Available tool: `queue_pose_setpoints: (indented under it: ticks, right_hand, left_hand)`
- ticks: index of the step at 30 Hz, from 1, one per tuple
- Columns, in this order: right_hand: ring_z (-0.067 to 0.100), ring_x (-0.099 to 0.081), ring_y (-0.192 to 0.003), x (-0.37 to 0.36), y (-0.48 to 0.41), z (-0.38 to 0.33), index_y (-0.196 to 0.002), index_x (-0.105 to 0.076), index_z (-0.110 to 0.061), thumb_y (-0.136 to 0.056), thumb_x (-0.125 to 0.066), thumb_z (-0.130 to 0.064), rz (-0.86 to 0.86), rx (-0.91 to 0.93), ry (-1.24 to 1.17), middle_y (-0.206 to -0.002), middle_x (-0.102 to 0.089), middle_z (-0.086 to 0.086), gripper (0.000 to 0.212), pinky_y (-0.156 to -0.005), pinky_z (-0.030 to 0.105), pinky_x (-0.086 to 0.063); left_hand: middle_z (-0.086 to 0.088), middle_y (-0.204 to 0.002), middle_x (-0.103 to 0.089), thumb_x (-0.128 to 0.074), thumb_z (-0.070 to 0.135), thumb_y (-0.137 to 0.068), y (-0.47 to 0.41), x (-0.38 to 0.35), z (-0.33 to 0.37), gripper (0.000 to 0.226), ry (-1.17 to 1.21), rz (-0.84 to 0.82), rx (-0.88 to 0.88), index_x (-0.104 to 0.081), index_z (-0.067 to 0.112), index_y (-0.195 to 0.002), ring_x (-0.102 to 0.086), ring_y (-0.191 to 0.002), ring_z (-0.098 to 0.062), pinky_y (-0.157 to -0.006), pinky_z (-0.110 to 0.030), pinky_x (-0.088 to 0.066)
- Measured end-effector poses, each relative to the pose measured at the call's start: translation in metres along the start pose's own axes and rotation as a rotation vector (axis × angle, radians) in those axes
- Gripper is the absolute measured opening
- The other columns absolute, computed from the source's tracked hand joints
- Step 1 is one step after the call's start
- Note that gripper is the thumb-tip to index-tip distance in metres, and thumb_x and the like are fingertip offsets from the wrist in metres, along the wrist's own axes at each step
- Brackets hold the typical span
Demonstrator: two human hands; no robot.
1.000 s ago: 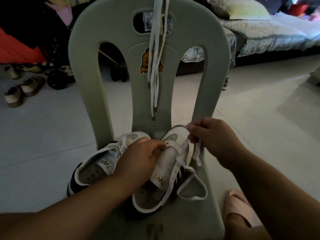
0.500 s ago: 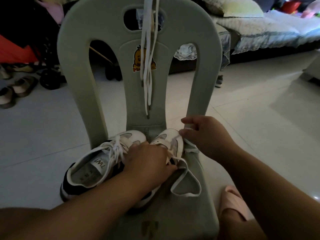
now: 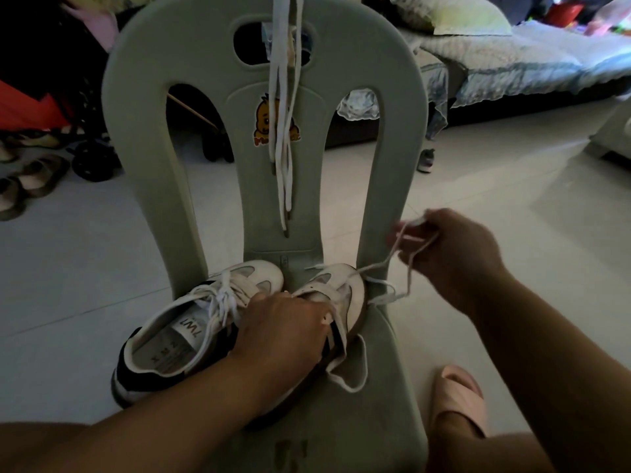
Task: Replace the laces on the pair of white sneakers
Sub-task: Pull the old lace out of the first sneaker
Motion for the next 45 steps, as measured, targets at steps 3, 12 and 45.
queue_pose_setpoints:
  ticks: [3, 12, 45]
  right_hand:
    - [0.018, -0.063, -0.083, -0.030, 0.009, 0.021, -0.097, -0.059, -0.015, -0.092, -0.058, -0.023, -0.241, 0.100, 0.622, -0.093, -0.063, -0.001, 0.010, -0.075, 0.030, -0.054]
    - [0.008, -0.055, -0.084, -0.061, 0.013, 0.054, -0.103, -0.071, -0.024, -0.091, -0.060, -0.033, -0.352, 0.257, 0.927, -0.095, -0.058, -0.007, 0.019, -0.079, 0.020, -0.044]
    - [0.009, -0.058, -0.073, -0.055, 0.005, 0.049, -0.083, -0.064, -0.024, -0.091, -0.056, -0.045, -0.461, 0.242, 0.963, -0.079, -0.061, -0.007, 0.024, -0.063, 0.020, -0.044]
  left_hand:
    - [0.008, -0.108, -0.064, -0.039, 0.035, -0.100, 0.004, 0.004, 0.002, 0.029, 0.070, 0.079, -0.034, -0.058, 0.036, -0.121, -0.051, -0.090, -0.011, -0.085, -0.028, -0.037]
    - [0.007, -0.106, -0.063, -0.032, 0.037, -0.100, 0.007, 0.002, -0.003, 0.034, 0.108, 0.103, -0.038, -0.056, 0.034, -0.123, -0.050, -0.092, -0.011, -0.077, -0.028, -0.040]
    - [0.009, -0.123, -0.061, -0.031, 0.035, -0.101, 0.002, -0.008, -0.006, 0.038, 0.203, 0.183, -0.050, -0.043, 0.038, -0.137, -0.057, -0.104, -0.007, -0.083, -0.018, -0.040]
Point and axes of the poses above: each hand's wrist, its own y-axis away from the middle knuckle, its own x-axis out of the back of the hand, z = x × y, the point moved 3 cm from there along -y, towards the middle knuckle
